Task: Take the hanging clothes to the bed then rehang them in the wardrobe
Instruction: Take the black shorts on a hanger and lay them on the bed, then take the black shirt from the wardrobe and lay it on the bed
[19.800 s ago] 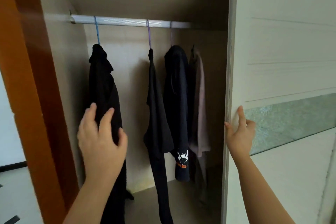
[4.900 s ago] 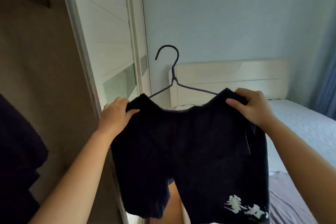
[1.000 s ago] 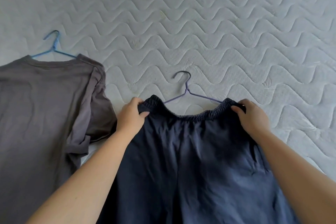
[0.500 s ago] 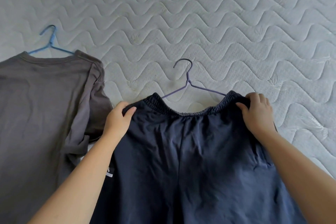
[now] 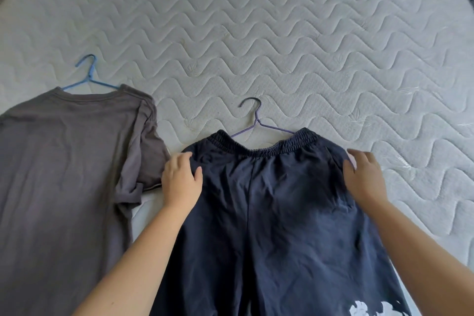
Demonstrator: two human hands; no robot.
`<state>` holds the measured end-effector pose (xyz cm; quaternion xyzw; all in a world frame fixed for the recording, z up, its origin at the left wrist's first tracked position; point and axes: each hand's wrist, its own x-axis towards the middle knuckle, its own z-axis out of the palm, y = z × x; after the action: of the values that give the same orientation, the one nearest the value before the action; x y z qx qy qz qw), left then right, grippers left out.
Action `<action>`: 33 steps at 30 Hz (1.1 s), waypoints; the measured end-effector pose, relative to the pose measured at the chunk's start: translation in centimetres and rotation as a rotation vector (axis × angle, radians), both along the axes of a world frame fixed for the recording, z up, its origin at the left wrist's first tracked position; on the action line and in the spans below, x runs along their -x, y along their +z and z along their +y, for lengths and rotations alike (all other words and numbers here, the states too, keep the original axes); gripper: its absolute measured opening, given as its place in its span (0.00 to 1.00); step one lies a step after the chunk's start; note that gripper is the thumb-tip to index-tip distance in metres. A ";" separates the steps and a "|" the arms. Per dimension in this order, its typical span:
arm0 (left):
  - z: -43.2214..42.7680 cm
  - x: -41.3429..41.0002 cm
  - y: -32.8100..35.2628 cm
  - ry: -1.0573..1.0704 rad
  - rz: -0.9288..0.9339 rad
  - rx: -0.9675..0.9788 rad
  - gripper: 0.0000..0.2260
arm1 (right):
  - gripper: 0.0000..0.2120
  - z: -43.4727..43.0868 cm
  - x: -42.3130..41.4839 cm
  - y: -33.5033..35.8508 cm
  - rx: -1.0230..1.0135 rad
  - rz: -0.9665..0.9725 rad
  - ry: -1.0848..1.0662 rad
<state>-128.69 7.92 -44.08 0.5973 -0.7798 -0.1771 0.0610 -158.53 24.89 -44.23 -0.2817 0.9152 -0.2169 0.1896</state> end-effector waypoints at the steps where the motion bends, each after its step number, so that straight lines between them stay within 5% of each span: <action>1: 1.0 0.0 1.1 -0.003 0.031 -0.033 0.16 | 0.17 1.1 -0.4 1.0 0.024 -0.022 -0.030; 9: 11.0 -2.0 10.8 0.114 0.232 -0.454 0.10 | 0.15 11.3 -7.5 10.9 0.150 -0.230 -0.277; 18: 24.0 -10.2 19.2 0.129 0.333 -0.628 0.09 | 0.11 25.9 -16.4 20.1 0.124 -0.360 -0.298; 33: 51.3 -27.4 20.4 0.543 0.429 -0.717 0.06 | 0.07 50.8 -26.8 17.1 -0.239 -0.523 -0.104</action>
<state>-101.24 59.18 -23.64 0.7124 -0.4561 -0.5305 0.0547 -131.71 75.70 -27.11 -0.1447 0.8674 -0.1824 0.4398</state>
